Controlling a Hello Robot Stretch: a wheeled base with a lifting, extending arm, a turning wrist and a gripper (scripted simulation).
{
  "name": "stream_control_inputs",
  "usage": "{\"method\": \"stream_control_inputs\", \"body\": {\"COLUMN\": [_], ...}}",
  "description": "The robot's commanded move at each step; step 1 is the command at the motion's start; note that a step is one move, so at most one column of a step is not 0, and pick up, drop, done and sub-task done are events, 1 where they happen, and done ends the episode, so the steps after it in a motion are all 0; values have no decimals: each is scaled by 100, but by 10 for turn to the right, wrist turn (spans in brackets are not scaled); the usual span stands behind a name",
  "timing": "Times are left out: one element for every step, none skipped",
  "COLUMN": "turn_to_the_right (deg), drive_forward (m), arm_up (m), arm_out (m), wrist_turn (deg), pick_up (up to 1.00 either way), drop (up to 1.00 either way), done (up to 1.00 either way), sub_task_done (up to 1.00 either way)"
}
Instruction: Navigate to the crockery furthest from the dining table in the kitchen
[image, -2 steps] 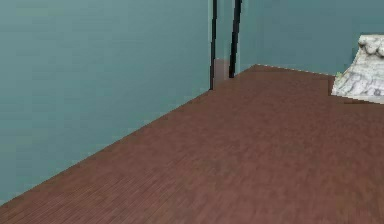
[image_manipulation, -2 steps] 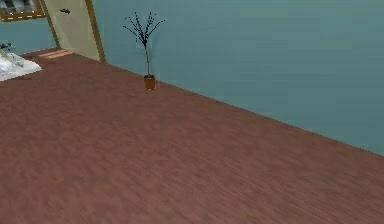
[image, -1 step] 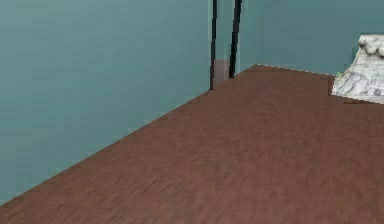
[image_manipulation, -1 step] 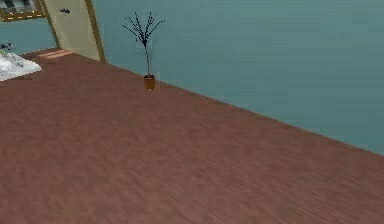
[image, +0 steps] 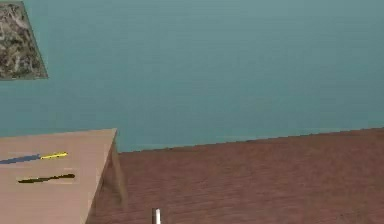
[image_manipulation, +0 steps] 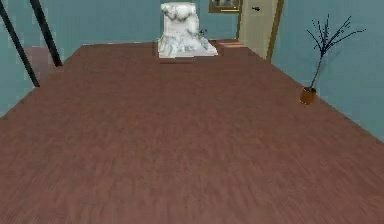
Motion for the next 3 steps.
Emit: {"method": "stream_control_inputs", "body": {"turn_to_the_right": [-450, 450, 450], "drive_forward": [0, 0, 0], "arm_up": [0, 0, 0], "arm_out": [0, 0, 0], "wrist_turn": [0, 0, 0], "pick_up": [0, 0, 0], "drop": [0, 0, 0], "done": [0, 0, 0], "sub_task_done": [0, 0, 0]}}
